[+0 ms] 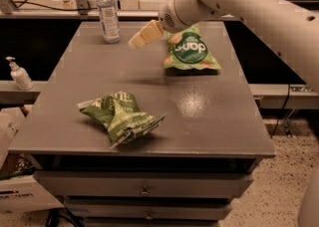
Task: Knock blue plastic bottle over
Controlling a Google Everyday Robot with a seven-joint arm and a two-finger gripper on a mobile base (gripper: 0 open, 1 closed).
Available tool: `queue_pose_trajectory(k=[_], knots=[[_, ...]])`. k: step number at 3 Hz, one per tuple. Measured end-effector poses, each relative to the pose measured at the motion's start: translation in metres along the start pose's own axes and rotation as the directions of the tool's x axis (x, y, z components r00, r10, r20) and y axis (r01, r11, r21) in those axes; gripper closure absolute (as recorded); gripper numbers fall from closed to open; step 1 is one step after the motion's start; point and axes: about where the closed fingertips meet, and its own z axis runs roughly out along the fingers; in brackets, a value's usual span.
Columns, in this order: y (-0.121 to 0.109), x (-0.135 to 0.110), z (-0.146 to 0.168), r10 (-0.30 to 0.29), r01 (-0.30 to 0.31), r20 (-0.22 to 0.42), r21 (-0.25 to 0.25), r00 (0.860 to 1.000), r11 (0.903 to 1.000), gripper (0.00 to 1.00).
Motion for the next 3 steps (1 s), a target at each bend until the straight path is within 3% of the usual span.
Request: queue_pose_trajectory(k=[3], knots=[[-0.023,-0.059,0.100,0.134,-0.135,0.082,0.002,0.988,0.9908,0.00]])
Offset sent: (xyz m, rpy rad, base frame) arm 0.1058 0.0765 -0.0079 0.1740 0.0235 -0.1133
